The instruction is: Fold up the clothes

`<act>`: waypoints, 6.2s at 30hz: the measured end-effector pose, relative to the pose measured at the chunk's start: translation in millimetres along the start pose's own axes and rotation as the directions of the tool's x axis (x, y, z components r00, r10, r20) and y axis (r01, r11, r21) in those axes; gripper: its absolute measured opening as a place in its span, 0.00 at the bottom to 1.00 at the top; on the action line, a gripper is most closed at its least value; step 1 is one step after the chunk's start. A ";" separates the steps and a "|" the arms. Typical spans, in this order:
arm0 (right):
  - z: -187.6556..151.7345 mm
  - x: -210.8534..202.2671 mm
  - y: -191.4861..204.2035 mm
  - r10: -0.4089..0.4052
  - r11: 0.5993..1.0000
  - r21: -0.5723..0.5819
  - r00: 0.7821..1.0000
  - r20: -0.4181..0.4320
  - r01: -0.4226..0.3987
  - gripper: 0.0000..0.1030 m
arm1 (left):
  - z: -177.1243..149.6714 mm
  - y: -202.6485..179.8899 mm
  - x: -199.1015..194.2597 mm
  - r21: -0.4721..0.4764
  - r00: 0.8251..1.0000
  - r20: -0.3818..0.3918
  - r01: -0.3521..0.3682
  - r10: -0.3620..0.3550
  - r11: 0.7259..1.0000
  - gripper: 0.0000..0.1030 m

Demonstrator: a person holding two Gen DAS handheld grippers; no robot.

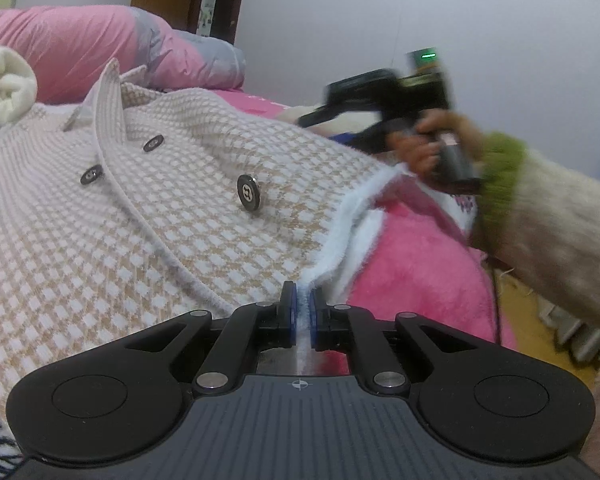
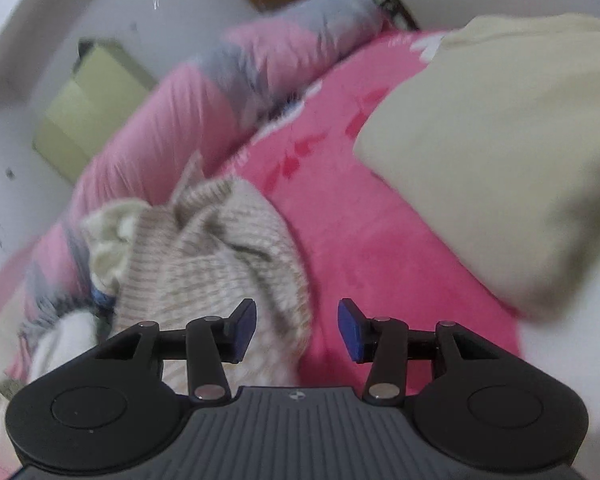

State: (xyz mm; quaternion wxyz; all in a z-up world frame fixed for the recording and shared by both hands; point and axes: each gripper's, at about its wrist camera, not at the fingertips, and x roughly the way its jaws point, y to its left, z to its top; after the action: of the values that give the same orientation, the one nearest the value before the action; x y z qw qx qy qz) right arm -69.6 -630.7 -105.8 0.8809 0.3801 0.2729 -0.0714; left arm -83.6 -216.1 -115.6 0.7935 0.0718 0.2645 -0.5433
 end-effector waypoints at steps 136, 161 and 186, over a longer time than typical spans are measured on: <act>3.3 355.6 354.7 -0.283 -0.151 -0.822 0.773 0.568 0.549 0.08 | 9.6 110.5 24.0 -0.331 0.969 0.193 0.214 -0.156 0.919 0.14; 97.0 323.2 293.7 -0.188 0.682 -0.712 0.981 0.054 0.170 0.24 | 2.6 107.8 14.7 -0.346 0.968 0.202 0.214 -0.150 0.913 0.14; 131.4 290.7 218.2 -0.156 0.814 -0.546 0.980 0.125 0.199 0.17 | 2.1 110.2 19.2 -0.364 0.965 0.208 0.228 -0.160 0.903 0.14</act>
State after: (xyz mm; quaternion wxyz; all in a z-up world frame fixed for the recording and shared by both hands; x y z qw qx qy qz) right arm 303.6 -547.1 -49.8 0.9522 0.0779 0.2830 -0.0849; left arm 21.6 -188.7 -142.5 0.7537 -0.1595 0.3019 -0.5615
